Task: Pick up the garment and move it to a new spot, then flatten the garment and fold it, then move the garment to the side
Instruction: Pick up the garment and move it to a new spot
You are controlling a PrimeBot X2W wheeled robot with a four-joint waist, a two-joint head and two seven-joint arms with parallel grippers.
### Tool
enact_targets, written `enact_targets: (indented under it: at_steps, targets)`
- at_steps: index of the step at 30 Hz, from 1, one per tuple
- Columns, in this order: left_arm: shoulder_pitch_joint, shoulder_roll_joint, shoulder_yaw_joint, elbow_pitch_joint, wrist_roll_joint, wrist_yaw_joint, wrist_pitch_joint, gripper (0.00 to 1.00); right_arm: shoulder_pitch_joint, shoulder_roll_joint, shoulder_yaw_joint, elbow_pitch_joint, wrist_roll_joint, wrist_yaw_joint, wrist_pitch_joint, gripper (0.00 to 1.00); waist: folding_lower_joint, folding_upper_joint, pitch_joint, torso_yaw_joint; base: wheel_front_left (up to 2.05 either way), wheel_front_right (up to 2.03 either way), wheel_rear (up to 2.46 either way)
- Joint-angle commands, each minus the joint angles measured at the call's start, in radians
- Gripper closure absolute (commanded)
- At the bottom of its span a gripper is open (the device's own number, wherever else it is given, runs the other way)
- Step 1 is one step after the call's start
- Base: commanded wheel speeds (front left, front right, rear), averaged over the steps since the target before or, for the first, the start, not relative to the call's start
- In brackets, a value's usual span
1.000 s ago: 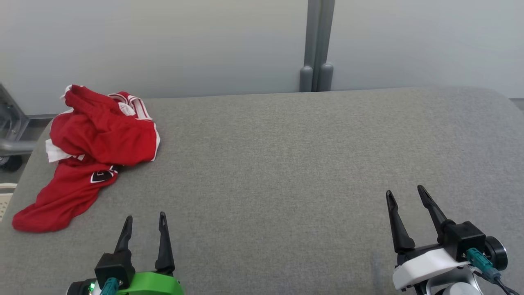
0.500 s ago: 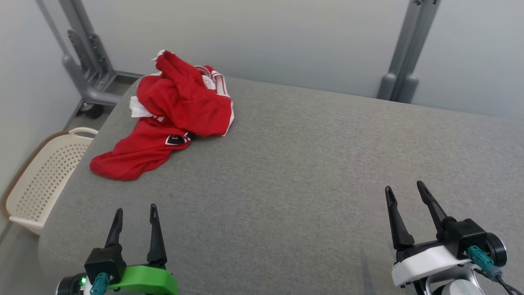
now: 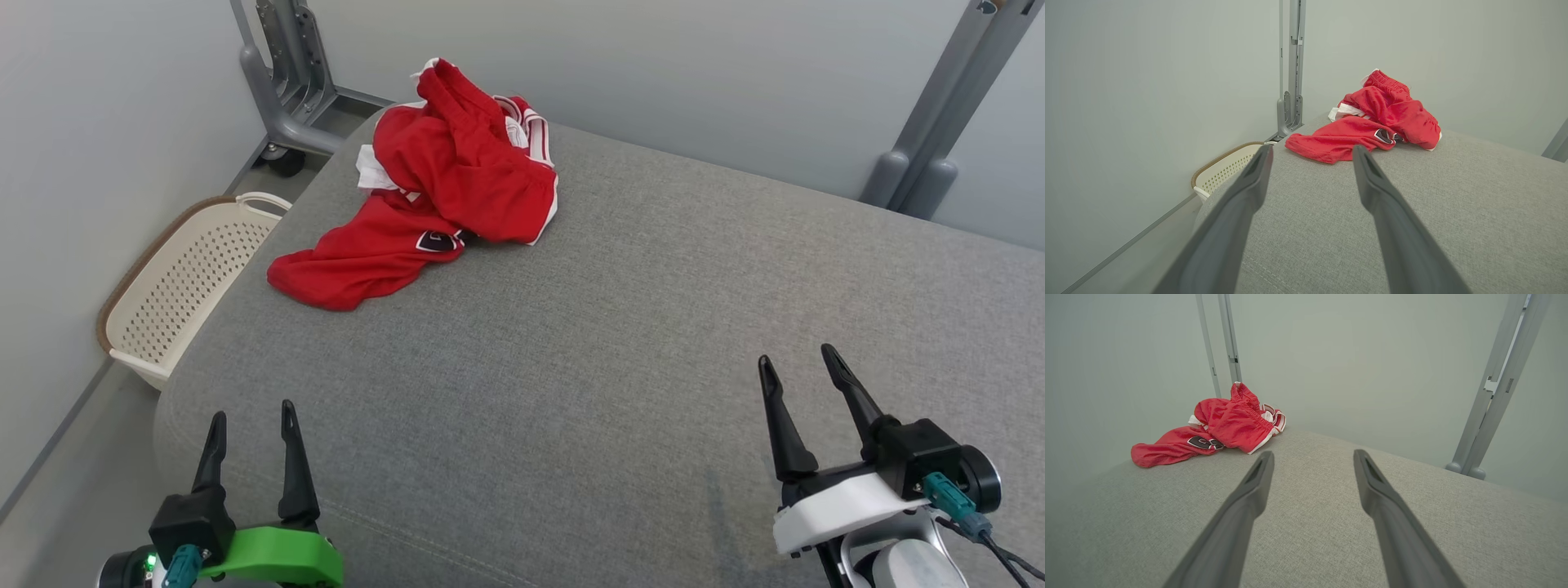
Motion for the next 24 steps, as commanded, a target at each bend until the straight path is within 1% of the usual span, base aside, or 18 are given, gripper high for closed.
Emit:
enact_targets:
  at_steps: [1, 5, 11, 14, 18, 24]
  targets:
    - [-0.002, 0.002, 0.000, 0.000, -0.005, 0.001, 0.000, 0.00, -0.001, -0.006, -0.012, -0.001, -0.005, 0.000, -0.004, 0.00, 0.0000, 0.0000, 0.003, 0.003, 0.00, 0.00, 0.00]
    - [-0.043, 0.004, -0.012, 0.015, -0.017, -0.022, 0.000, 0.00, 0.023, -0.005, -0.037, -0.016, -0.005, 0.000, -0.004, 0.00, 0.0000, 0.0000, 0.003, -0.002, 0.00, 0.00, 0.00]
    - [-0.200, 0.062, -0.018, -0.003, -0.004, -0.060, 0.035, 0.00, 0.022, -0.006, -0.051, -0.031, -0.014, 0.000, -0.004, 0.00, 0.0000, 0.0000, 0.033, -0.054, 0.00, 0.00, 0.00]
    - [-0.317, 0.104, -0.023, -0.018, 0.005, -0.084, 0.089, 0.00, 0.005, -0.006, -0.052, -0.038, -0.025, 0.000, -0.004, 0.00, 0.0000, 0.0000, 0.069, -0.089, 0.00, 0.00, 0.00]
    - [-0.484, 0.167, -0.023, 0.011, 0.007, -0.123, 0.184, 0.00, -0.026, -0.006, -0.052, -0.045, -0.044, 0.000, -0.004, 0.00, 0.0000, 0.0000, 0.126, -0.144, 0.00, 0.00, 0.00]
    - [-0.707, 0.247, -0.018, 0.132, -0.024, -0.162, 0.308, 0.00, -0.085, -0.005, -0.047, -0.051, -0.059, 0.000, -0.004, 0.00, 0.0000, 0.0000, 0.216, -0.241, 0.00, 0.00, 0.00]
